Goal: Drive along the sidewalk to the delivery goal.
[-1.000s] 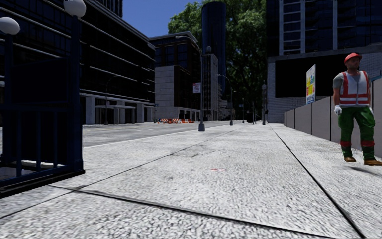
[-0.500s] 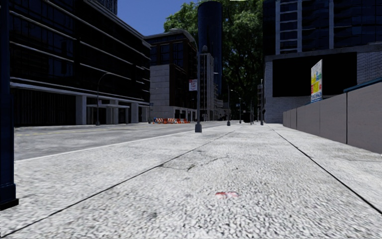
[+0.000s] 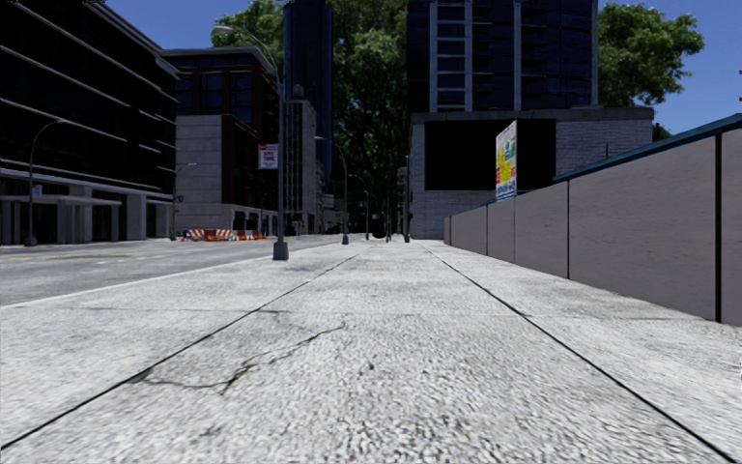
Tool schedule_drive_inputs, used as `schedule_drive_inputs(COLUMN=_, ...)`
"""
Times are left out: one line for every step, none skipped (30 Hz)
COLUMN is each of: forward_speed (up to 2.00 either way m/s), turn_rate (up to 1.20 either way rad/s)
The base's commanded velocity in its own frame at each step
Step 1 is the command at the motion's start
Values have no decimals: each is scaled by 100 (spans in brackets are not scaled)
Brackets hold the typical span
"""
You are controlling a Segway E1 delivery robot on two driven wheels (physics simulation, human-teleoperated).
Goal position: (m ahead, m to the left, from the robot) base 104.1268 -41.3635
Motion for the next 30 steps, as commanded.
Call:
schedule_drive_inputs(forward_speed=200, turn_rate=-57)
schedule_drive_inputs(forward_speed=200, turn_rate=-57)
schedule_drive_inputs(forward_speed=200, turn_rate=-17)
schedule_drive_inputs(forward_speed=200, turn_rate=-17)
schedule_drive_inputs(forward_speed=200, turn_rate=0)
schedule_drive_inputs(forward_speed=200, turn_rate=0)
schedule_drive_inputs(forward_speed=200, turn_rate=0)
schedule_drive_inputs(forward_speed=200, turn_rate=0)
schedule_drive_inputs(forward_speed=200, turn_rate=0)
schedule_drive_inputs(forward_speed=200, turn_rate=0)
schedule_drive_inputs(forward_speed=200, turn_rate=0)
schedule_drive_inputs(forward_speed=200, turn_rate=0)
schedule_drive_inputs(forward_speed=200, turn_rate=0)
schedule_drive_inputs(forward_speed=200, turn_rate=0)
schedule_drive_inputs(forward_speed=200, turn_rate=0)
schedule_drive_inputs(forward_speed=200, turn_rate=0)
schedule_drive_inputs(forward_speed=200, turn_rate=0)
schedule_drive_inputs(forward_speed=200, turn_rate=0)
schedule_drive_inputs(forward_speed=200, turn_rate=0)
schedule_drive_inputs(forward_speed=200, turn_rate=0)
schedule_drive_inputs(forward_speed=200, turn_rate=0)
schedule_drive_inputs(forward_speed=200, turn_rate=0)
schedule_drive_inputs(forward_speed=200, turn_rate=0)
schedule_drive_inputs(forward_speed=200, turn_rate=0)
schedule_drive_inputs(forward_speed=200, turn_rate=0)
schedule_drive_inputs(forward_speed=200, turn_rate=0)
schedule_drive_inputs(forward_speed=200, turn_rate=0)
schedule_drive_inputs(forward_speed=200, turn_rate=0)
schedule_drive_inputs(forward_speed=200, turn_rate=0)
schedule_drive_inputs(forward_speed=200, turn_rate=0)
